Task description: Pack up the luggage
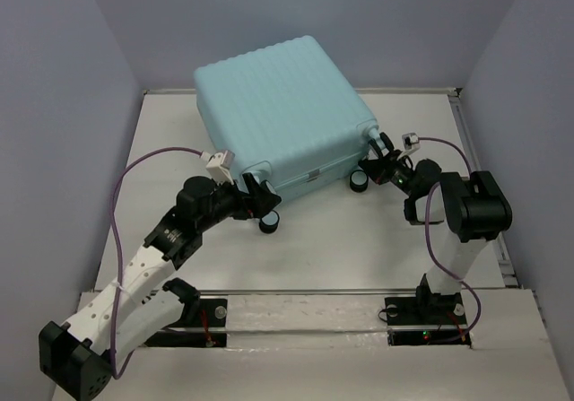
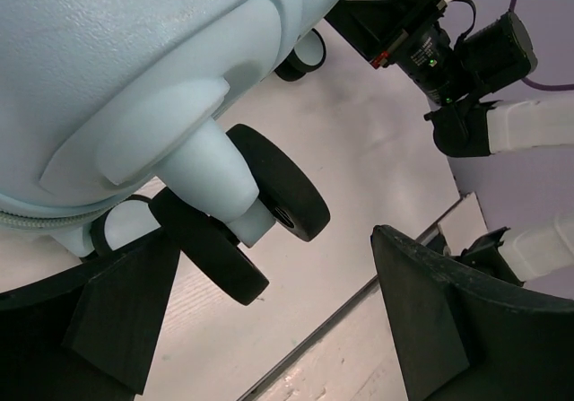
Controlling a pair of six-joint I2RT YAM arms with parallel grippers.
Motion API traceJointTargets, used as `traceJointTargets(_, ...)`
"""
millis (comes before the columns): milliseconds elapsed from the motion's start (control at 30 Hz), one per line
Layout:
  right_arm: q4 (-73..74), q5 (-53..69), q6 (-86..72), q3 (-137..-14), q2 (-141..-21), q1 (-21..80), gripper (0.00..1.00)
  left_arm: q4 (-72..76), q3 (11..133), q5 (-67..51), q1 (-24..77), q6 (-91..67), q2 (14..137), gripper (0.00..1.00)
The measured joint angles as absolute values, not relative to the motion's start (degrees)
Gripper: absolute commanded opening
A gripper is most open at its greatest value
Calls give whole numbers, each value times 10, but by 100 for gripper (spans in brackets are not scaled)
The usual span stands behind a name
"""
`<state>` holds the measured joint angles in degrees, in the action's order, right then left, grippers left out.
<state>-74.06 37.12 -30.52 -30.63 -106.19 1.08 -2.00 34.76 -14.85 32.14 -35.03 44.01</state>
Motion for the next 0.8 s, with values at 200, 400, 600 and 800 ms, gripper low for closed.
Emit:
traceJointTargets(200, -753, 374, -326, -300, -1061, 12, 7, 16, 332, -153, 321, -379, 443, 99)
traceJointTargets(400, -767, 356, -335, -264, -1039, 28, 7, 63, 322, -148, 321, -411, 460, 94)
traceJointTargets(600, -746, 284, -294, -242, -997, 72, 7, 107, 299, -117, 321, -449, 463, 14)
traceJointTargets(800, -715, 207, -245, -217, -956, 120, 7, 41, 283, -23, 318, -516, 386, 6)
